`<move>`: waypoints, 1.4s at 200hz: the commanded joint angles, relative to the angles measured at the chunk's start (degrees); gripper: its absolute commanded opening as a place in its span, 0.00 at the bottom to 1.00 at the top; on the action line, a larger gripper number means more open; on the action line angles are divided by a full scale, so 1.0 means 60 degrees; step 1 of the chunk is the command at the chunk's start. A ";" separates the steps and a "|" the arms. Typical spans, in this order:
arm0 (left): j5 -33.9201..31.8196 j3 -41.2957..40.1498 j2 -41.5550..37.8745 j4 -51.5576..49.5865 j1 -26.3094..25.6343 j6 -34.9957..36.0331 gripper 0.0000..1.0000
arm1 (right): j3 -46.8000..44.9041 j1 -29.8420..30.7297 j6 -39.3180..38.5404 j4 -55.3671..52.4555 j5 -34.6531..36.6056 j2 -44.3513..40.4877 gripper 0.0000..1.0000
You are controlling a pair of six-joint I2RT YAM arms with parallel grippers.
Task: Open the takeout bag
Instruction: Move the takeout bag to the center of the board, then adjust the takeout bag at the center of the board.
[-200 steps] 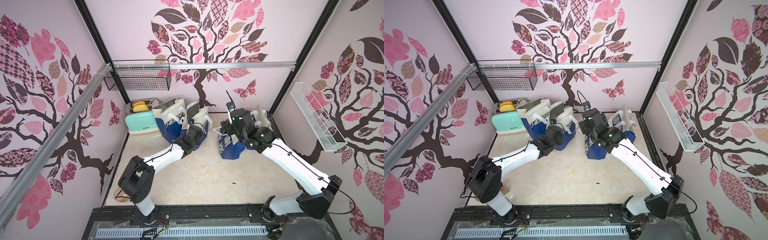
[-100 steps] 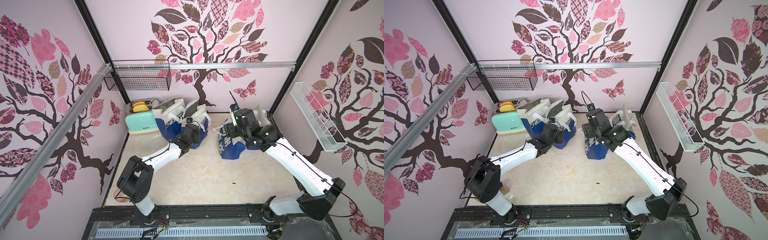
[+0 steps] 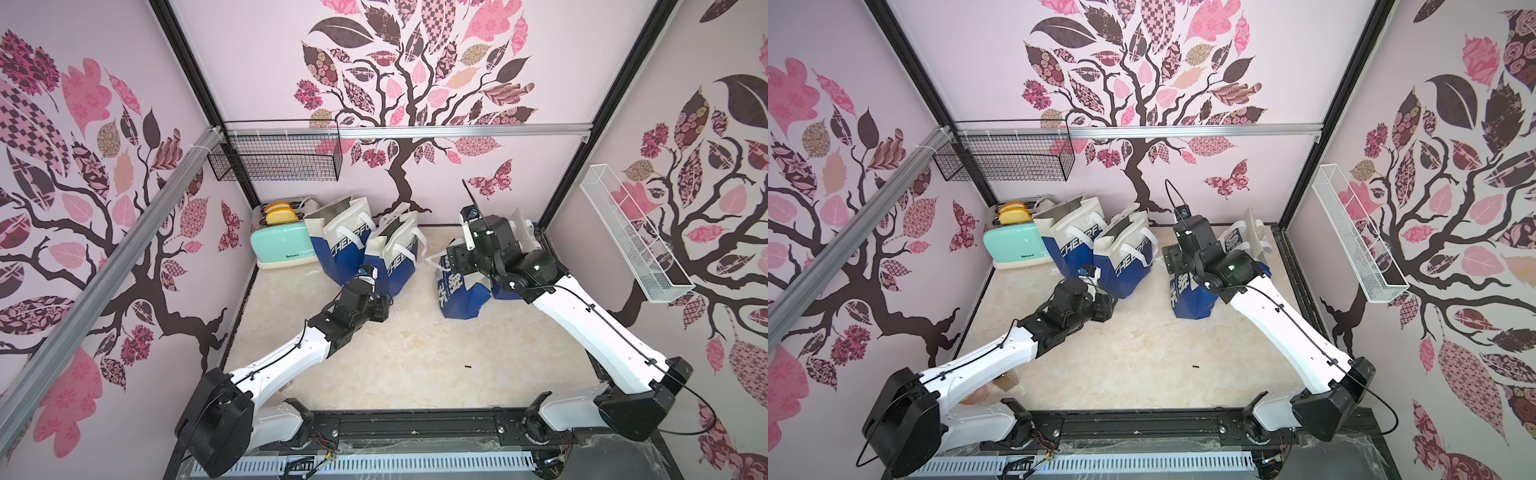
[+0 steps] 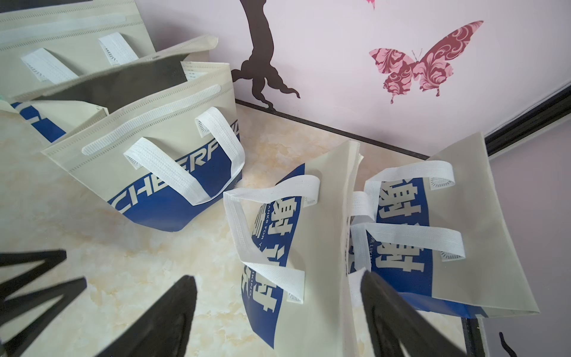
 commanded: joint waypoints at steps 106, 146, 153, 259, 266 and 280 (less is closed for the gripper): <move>0.5495 0.3489 0.4584 0.3496 -0.3459 -0.0894 0.43 | 0.0313 -0.0030 0.0108 -0.0313 0.2554 -0.1602 0.85; 0.5421 0.4433 0.6065 0.4079 -0.3537 -0.1302 0.36 | 0.0419 -0.0021 -0.0539 -0.0195 0.3147 -0.2088 0.85; 0.4786 0.4425 0.6143 0.4062 -0.3537 -0.1296 0.35 | 0.0421 -0.0029 -0.0645 -0.0167 0.3207 -0.2168 0.85; -0.1411 0.4591 0.6604 0.4256 -0.2409 -0.0529 0.36 | -0.0459 -0.0023 -0.0840 -0.0135 0.3140 -0.3198 0.85; -0.1541 0.4622 0.6621 0.4247 -0.2320 -0.0488 0.36 | -0.0485 -0.0019 -0.0854 -0.0140 0.3139 -0.3226 0.85; -0.1695 0.4705 0.6635 0.4147 -0.2117 -0.0375 0.36 | -0.0526 -0.0026 -0.0867 -0.0182 0.3150 -0.3243 0.85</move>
